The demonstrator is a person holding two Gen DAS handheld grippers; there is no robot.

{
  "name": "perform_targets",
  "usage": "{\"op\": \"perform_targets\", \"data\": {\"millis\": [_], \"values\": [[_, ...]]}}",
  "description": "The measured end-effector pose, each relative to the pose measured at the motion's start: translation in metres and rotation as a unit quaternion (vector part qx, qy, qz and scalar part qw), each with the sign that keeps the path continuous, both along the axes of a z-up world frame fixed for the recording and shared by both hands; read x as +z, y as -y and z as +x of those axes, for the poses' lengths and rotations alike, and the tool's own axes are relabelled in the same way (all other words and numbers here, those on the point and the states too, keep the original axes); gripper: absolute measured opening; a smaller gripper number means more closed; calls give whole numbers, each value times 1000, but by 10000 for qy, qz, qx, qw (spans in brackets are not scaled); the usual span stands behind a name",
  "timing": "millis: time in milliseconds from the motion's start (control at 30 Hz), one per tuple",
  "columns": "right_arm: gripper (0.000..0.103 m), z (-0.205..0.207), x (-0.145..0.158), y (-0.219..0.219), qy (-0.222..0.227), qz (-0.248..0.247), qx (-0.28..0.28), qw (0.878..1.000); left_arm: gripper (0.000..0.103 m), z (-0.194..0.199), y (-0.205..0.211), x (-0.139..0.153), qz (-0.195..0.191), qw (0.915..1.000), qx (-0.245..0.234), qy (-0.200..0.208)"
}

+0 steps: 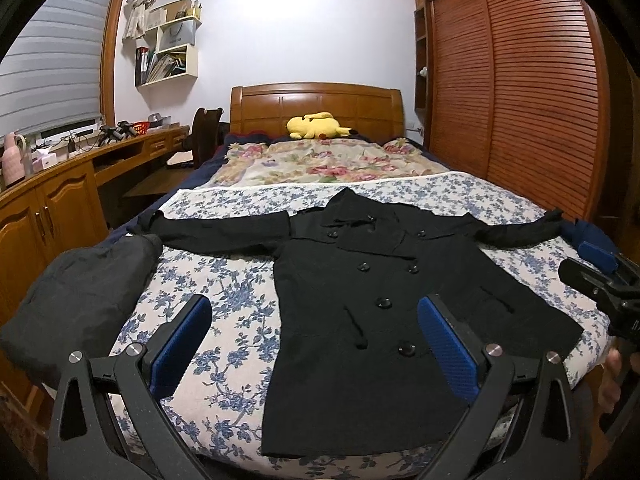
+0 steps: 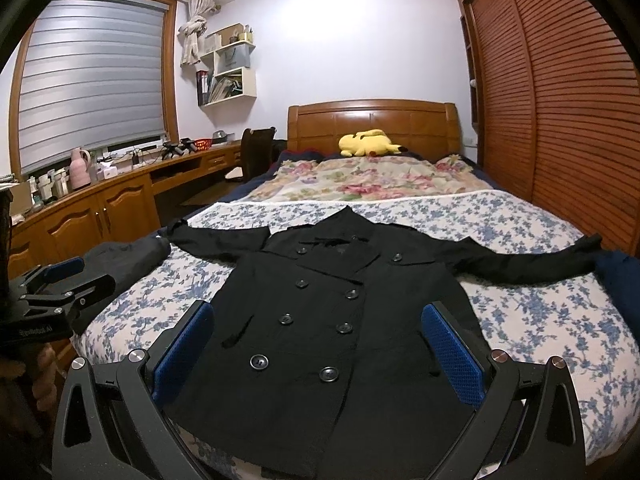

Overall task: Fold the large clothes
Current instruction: 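Move the left tool toward the coat sleeve nearest it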

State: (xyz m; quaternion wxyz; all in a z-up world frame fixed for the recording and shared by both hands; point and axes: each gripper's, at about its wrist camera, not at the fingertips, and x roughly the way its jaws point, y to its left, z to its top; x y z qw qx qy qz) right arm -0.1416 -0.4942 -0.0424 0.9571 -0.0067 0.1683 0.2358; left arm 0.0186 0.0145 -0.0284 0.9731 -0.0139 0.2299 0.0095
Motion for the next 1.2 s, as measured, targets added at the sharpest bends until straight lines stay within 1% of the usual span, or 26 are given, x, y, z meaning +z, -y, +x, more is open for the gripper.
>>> {"op": "perform_targets", "data": {"millis": [367,600,667,833,1033,1200], "values": [[103,21,-6,-16,-85,-73,199,9997,103,10,-28,-18,-37,9997,172,-143],[103,43,-13,-26,-152,-60,339,9993,103,24,-49,-31,78,9991,290,-293],[103,50,-15,-28,-179,-53,370,9991,103,31,-55,-36,93,9988,318,-359],[103,63,-19,-37,-175,-107,487,9986,103,49,-72,-46,-19,9982,257,-538],[103,87,-29,-54,-302,-422,591,9969,103,78,-93,-57,293,9962,404,-719],[103,110,-27,-65,-396,-601,662,9952,103,104,-121,-61,310,9951,502,-799]]}}
